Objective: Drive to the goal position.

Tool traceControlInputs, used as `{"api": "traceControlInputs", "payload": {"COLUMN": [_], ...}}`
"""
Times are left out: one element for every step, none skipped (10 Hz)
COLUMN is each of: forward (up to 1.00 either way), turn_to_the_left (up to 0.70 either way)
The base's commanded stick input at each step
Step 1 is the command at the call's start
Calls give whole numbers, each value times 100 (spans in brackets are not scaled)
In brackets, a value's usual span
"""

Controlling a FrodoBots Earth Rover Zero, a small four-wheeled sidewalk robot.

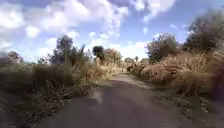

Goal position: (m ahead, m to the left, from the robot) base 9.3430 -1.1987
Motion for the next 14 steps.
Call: {"api": "traceControlInputs", "payload": {"forward": [70, 70, 70, 70, 70, 70, 70, 70, 70, 70, 70, 70, 70, 70], "turn_to_the_left": [0, 0, -13, -33, -35, -35, -35, -35, -35, -35, -35, -35, -35, -35]}}
